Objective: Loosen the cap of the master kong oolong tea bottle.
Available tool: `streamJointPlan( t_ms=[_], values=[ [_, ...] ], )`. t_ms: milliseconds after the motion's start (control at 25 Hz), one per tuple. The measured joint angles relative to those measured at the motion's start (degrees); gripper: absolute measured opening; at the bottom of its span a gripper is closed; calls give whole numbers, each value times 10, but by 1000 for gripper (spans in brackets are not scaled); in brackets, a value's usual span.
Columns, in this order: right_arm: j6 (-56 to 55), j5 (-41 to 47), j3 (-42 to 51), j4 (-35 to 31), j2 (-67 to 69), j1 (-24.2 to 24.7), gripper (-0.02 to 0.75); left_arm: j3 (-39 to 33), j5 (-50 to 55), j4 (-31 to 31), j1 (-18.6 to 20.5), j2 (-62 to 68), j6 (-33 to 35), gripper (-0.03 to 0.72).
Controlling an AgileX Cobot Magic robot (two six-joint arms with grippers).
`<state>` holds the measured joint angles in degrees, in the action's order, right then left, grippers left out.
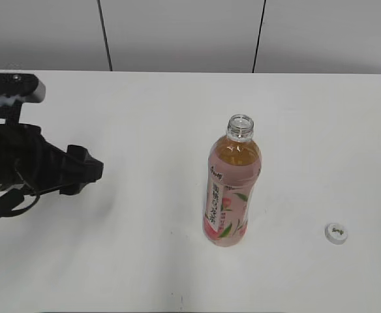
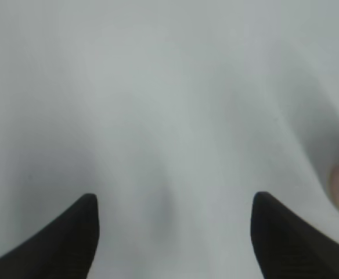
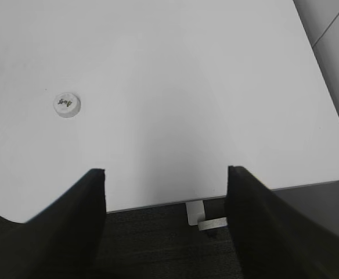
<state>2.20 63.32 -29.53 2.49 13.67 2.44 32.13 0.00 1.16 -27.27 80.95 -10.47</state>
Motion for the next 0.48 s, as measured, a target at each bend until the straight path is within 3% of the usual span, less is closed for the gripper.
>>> streamJointPlan(
  t_ms=[480],
  values=[
    [-4,0,1,-1,0,0,491,24,151,18,10,-198,0,470]
  ],
)
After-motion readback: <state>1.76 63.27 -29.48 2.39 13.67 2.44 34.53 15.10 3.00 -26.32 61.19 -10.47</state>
